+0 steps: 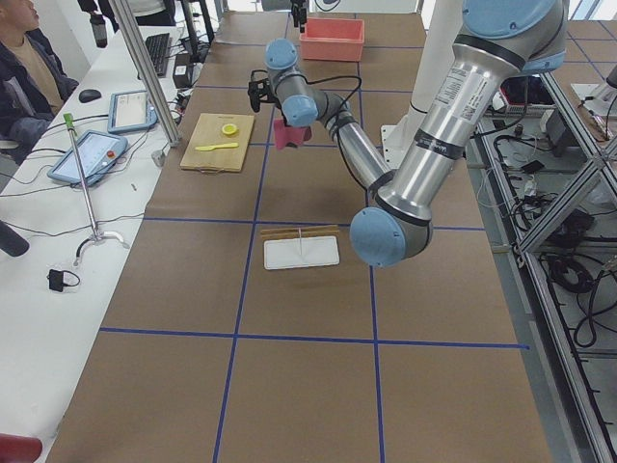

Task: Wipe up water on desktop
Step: 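Carry the towel to table center with left gripper while right gripper approaches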

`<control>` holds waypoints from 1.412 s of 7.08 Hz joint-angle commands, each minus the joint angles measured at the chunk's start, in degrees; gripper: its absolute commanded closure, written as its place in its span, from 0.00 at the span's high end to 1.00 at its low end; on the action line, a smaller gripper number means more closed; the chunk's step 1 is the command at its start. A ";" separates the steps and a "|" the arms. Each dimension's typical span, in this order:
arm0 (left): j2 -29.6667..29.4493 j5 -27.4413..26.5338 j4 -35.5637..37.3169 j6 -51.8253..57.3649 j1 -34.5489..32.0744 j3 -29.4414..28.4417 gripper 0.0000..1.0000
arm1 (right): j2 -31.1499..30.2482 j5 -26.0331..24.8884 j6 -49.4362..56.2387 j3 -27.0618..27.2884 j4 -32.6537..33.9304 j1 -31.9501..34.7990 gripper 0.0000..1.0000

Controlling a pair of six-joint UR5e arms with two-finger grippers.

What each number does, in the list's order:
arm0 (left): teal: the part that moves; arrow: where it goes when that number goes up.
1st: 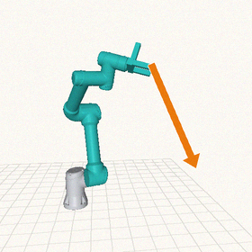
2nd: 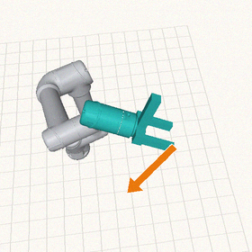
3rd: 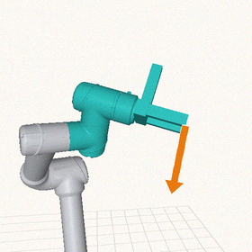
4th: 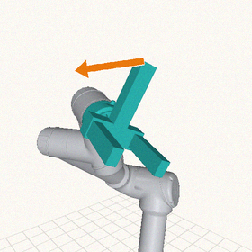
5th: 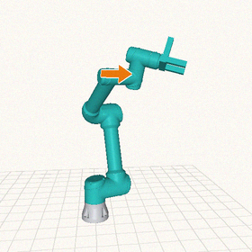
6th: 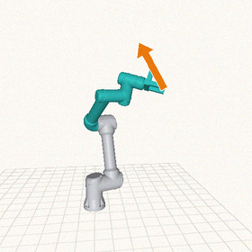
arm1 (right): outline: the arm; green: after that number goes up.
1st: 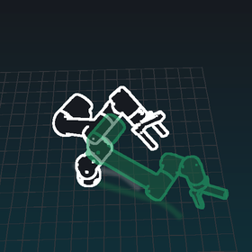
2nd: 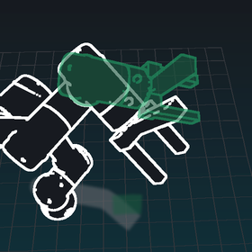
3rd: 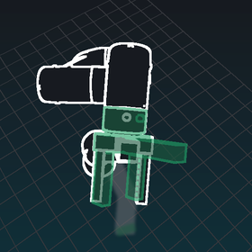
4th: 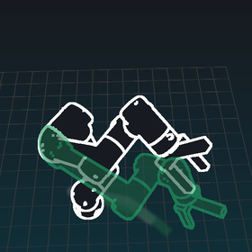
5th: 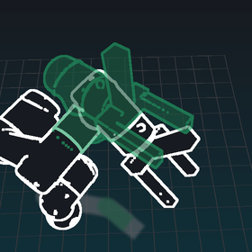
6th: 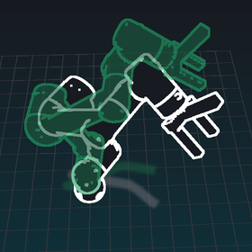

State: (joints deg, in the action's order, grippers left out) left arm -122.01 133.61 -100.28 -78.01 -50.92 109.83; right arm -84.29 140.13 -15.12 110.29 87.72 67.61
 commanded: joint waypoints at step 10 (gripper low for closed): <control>-24.77 -14.60 -4.13 -41.70 13.13 -20.36 0.00 | 17.49 -37.80 -22.59 12.93 -9.04 -33.57 1.00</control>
State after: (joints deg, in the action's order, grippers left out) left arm -146.79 119.01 -104.17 -119.53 -37.83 89.49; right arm -66.45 106.32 -37.68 123.39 82.39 36.43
